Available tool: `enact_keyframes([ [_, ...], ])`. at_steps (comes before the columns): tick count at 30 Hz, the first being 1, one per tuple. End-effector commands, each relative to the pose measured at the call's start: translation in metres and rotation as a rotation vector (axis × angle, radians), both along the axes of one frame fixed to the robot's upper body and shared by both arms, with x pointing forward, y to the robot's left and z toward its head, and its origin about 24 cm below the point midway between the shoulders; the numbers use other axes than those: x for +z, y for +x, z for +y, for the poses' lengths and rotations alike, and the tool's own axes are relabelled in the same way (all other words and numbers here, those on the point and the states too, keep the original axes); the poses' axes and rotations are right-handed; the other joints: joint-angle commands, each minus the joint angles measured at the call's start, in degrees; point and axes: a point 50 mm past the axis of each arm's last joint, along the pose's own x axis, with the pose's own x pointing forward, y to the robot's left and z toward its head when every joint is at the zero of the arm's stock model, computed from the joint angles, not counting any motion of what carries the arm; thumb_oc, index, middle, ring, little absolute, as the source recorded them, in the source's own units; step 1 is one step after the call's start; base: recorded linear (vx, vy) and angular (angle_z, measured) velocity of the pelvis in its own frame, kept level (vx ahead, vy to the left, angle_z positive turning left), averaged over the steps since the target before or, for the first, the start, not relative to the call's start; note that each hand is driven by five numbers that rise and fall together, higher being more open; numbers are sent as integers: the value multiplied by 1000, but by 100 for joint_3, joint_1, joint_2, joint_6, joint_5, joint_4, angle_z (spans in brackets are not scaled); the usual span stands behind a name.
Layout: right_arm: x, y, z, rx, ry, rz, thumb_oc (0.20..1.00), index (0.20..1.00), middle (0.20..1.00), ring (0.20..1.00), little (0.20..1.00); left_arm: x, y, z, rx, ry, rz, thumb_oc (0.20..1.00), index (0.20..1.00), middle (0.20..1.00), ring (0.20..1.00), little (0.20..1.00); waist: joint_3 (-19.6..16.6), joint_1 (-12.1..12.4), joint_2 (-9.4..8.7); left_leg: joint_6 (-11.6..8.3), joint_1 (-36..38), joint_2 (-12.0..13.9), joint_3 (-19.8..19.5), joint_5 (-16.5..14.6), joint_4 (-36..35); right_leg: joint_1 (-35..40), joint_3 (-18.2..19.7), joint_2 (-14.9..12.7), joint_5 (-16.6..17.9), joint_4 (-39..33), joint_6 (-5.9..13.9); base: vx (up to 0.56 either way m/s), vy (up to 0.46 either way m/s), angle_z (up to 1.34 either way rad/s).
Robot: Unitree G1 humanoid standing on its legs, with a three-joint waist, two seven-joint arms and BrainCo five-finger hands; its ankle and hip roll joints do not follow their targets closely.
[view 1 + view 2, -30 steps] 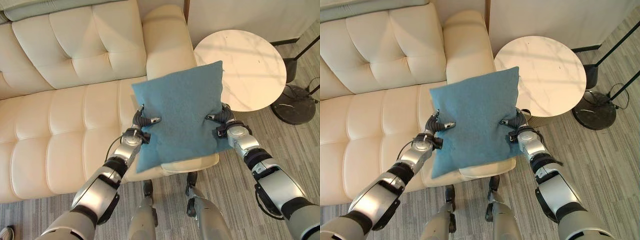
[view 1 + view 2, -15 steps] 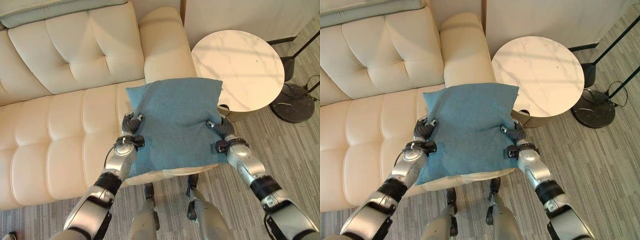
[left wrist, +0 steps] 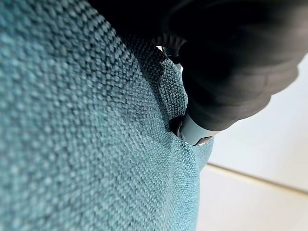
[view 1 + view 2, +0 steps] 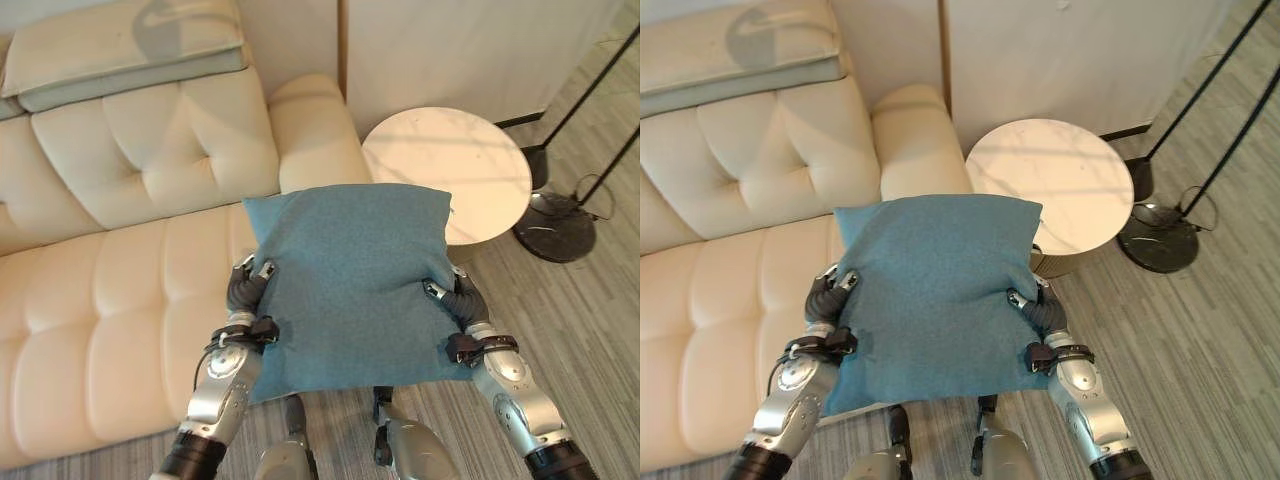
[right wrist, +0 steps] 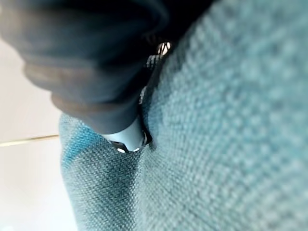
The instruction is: Pick up all the scattered cushions and arrange them neatly on the sofa.
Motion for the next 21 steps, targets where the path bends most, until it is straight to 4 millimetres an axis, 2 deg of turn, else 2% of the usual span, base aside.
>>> enact_keyframes([
  [1,48,-6,24,119,73,-300,200,200,200,200,200,33,-7,-7,-95,99,-209,200,200,200,200,200,-853,-39,-131,156,272,-389,-62,-770,241,163,354,-280,-768,539,676,-99,200,-26],
  [4,58,-10,24,128,49,-356,200,200,200,200,200,35,-13,-5,-92,111,-222,200,200,200,200,200,-802,-37,-143,250,314,-480,-64,-820,266,74,511,-324,-672,636,772,-159,171,-30],
  [5,70,-9,28,141,26,-416,200,200,200,200,200,40,-15,-3,-87,125,-245,200,200,200,200,200,-700,-38,-167,333,293,-563,-43,-794,276,-114,614,-390,-458,820,931,-156,94,-31],
  [6,70,-9,28,141,26,-416,200,200,200,200,200,40,-15,-3,-87,125,-245,200,200,200,200,200,-698,-29,-171,336,291,-568,-32,-793,275,-127,627,-392,-458,831,934,-283,119,-38],
  [7,76,-8,31,141,29,-446,200,200,200,200,200,43,-13,-4,-85,118,-259,200,200,200,200,200,-600,-18,-188,372,241,-578,11,-746,297,-296,675,-416,-327,1048,1026,-256,68,-38],
  [8,79,-9,33,140,57,-463,200,200,200,200,200,46,-12,-4,-92,126,-273,200,200,200,200,200,-550,10,-162,387,177,-556,14,-691,323,-310,669,-392,-468,1188,1018,-360,92,-37],
  [10,82,-10,33,136,61,-484,200,200,200,200,200,50,-10,-8,-114,131,-294,200,200,200,200,200,-461,63,-123,432,5,-547,-77,-565,401,-213,671,-328,-828,1750,864,-337,59,-17],
  [12,82,-11,30,129,42,-487,200,200,200,200,200,52,-8,-10,-135,133,-298,200,200,200,200,200,-526,120,-89,450,-195,-533,-242,-400,381,-93,751,-114,-1168,2365,697,-287,-19,43],
  [14,81,-12,26,116,24,-484,200,200,200,200,200,51,-8,-12,-159,143,-294,200,200,200,200,200,-628,203,-141,425,-378,-600,-455,-236,341,204,887,148,-1437,2544,624,-232,-94,67],
  [15,79,-11,24,101,14,-480,200,200,200,200,200,50,-9,-11,-151,150,-288,200,200,200,200,200,-683,265,-163,397,-518,-608,-512,-147,318,352,947,239,-1448,2390,586,-302,-170,85],
  [16,83,-11,26,110,22,-496,200,200,200,200,200,53,-8,-10,-151,147,-297,200,200,200,200,200,-696,427,-186,283,-721,-626,-571,54,245,590,800,263,-1741,1876,389,-319,-162,93],
  [18,83,-10,24,95,40,-492,200,200,200,200,200,54,-7,-11,-157,145,-304,200,200,200,200,200,-741,453,-182,110,-1066,-666,-617,296,216,845,890,397,-1923,1021,204,-285,-123,69],
  [21,89,-7,21,87,18,-519,200,200,200,200,200,62,-4,-16,-172,146,-342,200,200,200,200,200,-520,442,-37,-244,-1595,-663,-501,494,530,760,767,421,-1729,624,118,-359,-26,43],
])
